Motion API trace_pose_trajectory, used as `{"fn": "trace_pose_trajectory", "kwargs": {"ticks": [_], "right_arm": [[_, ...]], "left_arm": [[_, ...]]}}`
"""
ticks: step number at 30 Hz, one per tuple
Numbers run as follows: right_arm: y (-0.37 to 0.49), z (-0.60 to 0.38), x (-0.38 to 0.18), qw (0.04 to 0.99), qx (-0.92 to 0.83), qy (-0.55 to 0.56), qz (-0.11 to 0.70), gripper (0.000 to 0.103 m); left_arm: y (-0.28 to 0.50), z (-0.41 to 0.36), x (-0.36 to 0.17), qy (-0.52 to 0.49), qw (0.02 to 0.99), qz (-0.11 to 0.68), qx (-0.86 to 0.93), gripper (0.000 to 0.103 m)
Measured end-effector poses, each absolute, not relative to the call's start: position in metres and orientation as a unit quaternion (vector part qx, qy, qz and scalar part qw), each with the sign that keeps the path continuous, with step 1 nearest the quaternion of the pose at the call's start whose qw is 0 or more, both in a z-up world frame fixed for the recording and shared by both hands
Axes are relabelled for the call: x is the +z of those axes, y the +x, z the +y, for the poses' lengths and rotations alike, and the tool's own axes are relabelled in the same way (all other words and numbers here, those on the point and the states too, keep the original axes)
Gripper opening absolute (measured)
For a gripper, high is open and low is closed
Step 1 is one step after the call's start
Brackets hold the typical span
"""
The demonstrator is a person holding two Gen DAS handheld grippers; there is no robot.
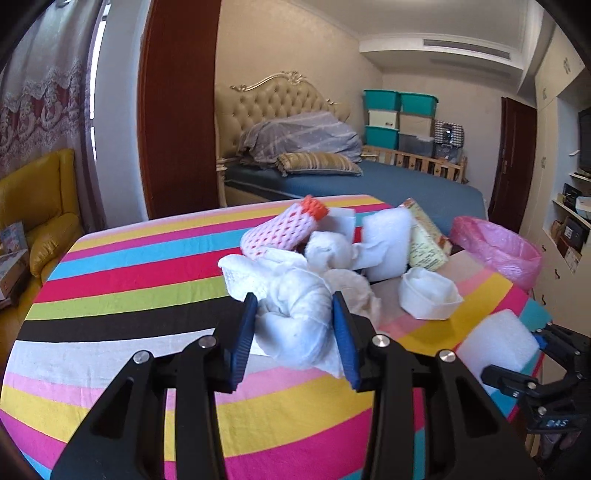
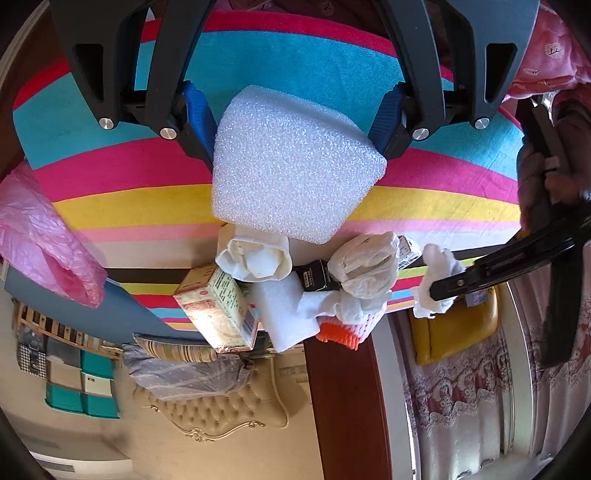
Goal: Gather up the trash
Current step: 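Grasp the crumpled white plastic bundle with the left tool while the right tool holds the foam block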
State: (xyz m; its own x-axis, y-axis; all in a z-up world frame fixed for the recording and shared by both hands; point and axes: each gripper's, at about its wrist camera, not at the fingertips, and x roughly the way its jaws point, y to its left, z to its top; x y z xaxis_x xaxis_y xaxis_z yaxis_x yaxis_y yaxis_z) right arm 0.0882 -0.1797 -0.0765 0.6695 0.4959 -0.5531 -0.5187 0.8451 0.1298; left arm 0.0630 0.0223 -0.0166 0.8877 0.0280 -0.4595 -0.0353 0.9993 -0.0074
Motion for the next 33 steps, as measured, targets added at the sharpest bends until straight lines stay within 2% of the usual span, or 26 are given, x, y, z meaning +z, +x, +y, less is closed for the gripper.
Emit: {"fn": "trace_pose_trajectory", "kwargs": {"ticks": [33], "right_arm": [[0.107, -0.254, -0.049, 0.943, 0.204, -0.001, 0.262, 0.068]], "left_arm": [[0.081, -0.077, -0.036, 0.076, 0.947, 0.277, -0.14, 0.041]]}}
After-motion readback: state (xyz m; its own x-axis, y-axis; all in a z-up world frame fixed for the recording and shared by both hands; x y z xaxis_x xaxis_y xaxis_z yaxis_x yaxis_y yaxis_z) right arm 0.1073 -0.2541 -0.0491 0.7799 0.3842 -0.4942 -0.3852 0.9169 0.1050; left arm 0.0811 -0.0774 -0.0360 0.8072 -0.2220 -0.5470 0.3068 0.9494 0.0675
